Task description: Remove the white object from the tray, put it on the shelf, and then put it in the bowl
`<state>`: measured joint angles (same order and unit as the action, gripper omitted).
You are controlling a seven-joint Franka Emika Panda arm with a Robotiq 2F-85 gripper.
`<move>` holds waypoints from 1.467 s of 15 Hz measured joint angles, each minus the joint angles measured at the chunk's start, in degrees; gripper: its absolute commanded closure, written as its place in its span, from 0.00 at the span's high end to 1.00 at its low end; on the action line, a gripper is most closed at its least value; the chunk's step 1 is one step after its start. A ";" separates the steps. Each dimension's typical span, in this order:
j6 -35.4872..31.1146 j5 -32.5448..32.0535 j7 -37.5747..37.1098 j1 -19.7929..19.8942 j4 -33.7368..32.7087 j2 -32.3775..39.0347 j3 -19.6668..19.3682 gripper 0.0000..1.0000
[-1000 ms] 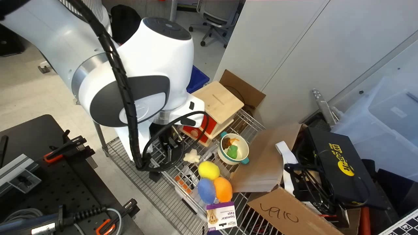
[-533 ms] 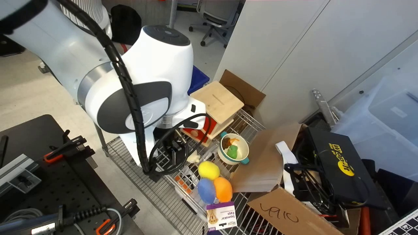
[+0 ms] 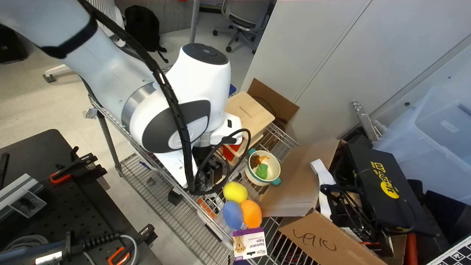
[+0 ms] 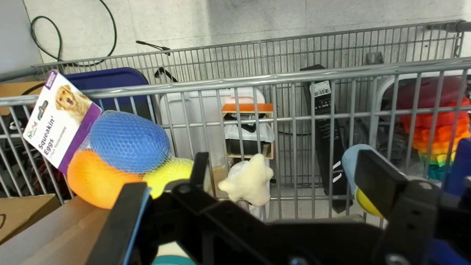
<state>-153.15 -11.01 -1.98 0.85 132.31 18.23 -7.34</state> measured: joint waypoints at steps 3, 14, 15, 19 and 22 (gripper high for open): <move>0.00 0.00 1.87 0.58 -3.27 3.30 0.01 1.00; 0.10 0.50 6.06 2.59 -13.45 15.60 0.65 1.00; 0.10 0.57 6.17 2.79 -14.31 16.57 0.71 1.00; 0.12 0.76 6.38 3.12 -16.95 19.01 0.93 1.00; 0.19 1.13 6.38 3.13 -18.42 19.98 1.14 1.00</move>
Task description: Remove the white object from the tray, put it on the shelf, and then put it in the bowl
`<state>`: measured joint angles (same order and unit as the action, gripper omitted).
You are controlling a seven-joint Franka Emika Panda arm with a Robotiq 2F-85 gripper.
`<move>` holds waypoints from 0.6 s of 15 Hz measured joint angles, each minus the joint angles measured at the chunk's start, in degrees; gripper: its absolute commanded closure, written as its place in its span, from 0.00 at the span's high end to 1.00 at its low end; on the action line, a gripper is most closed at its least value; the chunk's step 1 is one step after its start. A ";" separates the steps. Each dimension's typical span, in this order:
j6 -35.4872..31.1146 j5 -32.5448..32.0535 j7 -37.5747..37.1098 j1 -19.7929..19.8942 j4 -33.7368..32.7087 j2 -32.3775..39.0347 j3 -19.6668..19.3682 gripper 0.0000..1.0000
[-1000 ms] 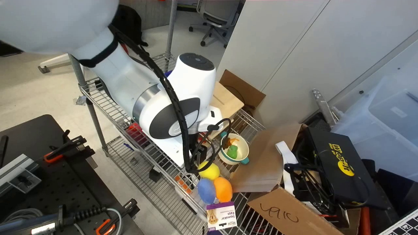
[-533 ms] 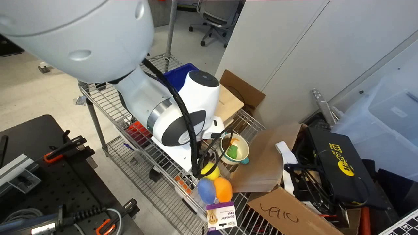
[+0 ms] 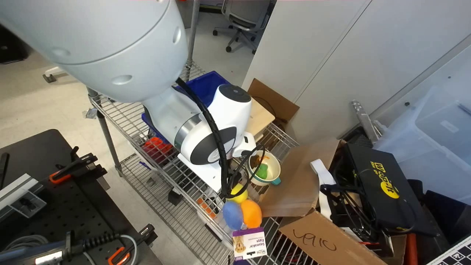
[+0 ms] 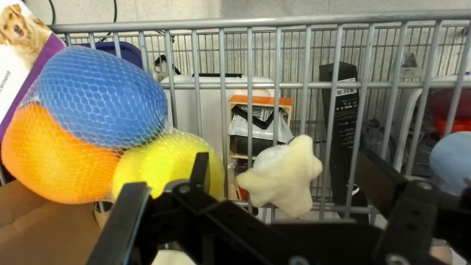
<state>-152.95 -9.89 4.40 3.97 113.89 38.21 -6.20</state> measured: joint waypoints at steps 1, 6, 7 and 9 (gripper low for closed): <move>-0.05 0.06 0.07 0.02 -0.32 0.13 0.19 1.00; -0.21 1.16 2.84 1.18 -1.94 0.99 2.89 1.00; -0.21 1.19 3.24 1.29 -2.16 1.27 3.24 1.00; -0.21 1.20 3.91 1.49 -2.46 1.50 3.61 1.00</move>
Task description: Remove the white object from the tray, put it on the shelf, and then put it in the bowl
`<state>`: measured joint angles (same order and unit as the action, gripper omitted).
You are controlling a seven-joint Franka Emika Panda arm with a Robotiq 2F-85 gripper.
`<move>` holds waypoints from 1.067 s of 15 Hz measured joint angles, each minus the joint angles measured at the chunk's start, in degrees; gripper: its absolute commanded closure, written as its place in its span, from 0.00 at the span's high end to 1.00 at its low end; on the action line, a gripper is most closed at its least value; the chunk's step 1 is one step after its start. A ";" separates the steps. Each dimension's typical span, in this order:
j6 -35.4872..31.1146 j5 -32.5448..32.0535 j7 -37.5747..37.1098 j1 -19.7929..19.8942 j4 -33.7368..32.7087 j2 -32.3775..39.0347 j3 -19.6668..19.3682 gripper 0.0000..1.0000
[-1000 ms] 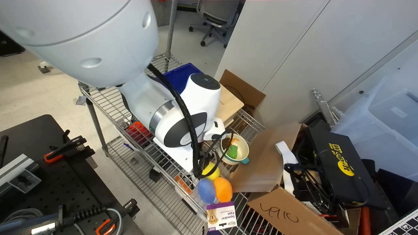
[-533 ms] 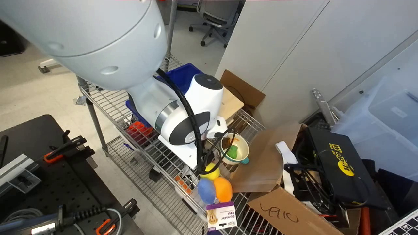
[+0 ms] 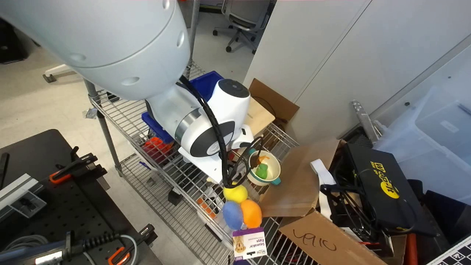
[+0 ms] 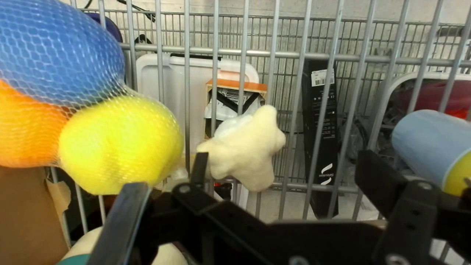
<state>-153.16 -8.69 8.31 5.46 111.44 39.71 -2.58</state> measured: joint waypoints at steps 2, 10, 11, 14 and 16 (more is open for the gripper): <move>0.00 0.01 0.65 0.25 -0.04 0.04 0.09 1.00; 0.00 0.01 1.78 0.73 -0.07 0.09 0.09 1.00; 0.00 0.01 1.85 0.73 -0.07 0.09 0.09 1.00; -0.02 0.00 2.29 0.73 -0.05 0.06 0.09 1.00; -0.03 0.00 2.51 0.73 0.04 0.01 0.09 1.00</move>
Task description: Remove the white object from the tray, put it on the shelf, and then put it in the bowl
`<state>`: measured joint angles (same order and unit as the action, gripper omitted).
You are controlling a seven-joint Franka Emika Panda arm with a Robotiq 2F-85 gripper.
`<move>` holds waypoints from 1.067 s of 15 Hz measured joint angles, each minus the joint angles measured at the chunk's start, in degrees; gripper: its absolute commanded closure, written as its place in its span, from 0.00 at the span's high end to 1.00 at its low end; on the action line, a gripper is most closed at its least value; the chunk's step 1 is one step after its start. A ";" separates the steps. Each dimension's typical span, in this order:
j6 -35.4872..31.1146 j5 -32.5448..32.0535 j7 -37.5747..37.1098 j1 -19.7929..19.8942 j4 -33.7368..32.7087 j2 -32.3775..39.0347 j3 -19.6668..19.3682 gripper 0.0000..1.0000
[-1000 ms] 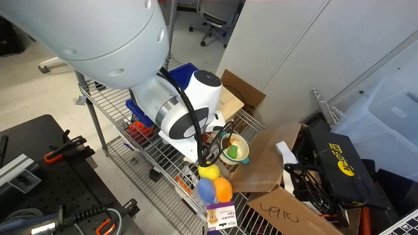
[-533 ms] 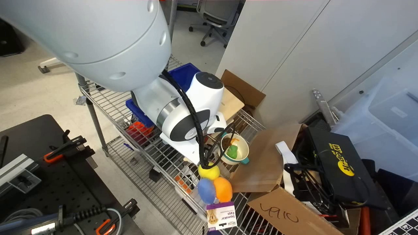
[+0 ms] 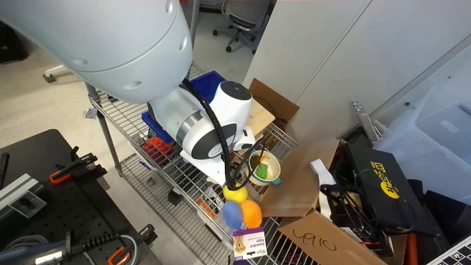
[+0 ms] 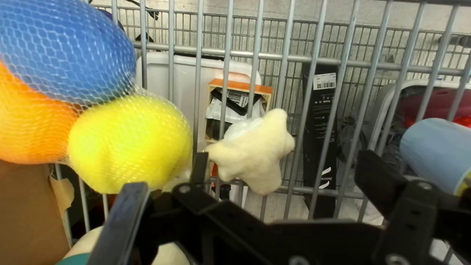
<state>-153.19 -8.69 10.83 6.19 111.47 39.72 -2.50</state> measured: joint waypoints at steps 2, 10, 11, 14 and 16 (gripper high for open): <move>-0.02 0.00 0.02 0.00 0.36 -0.22 0.00 1.00; -5.35 -0.08 -0.12 -0.51 9.11 -5.60 -0.08 1.00; -6.05 -0.10 -0.19 -0.71 10.42 -6.72 -0.22 1.00; -7.40 -0.18 -1.04 -1.40 13.62 -9.69 -0.87 1.00; -8.39 -0.37 -1.80 -2.03 15.16 -11.14 -1.67 1.00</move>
<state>-161.57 -9.06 9.03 4.16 126.63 28.58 -4.17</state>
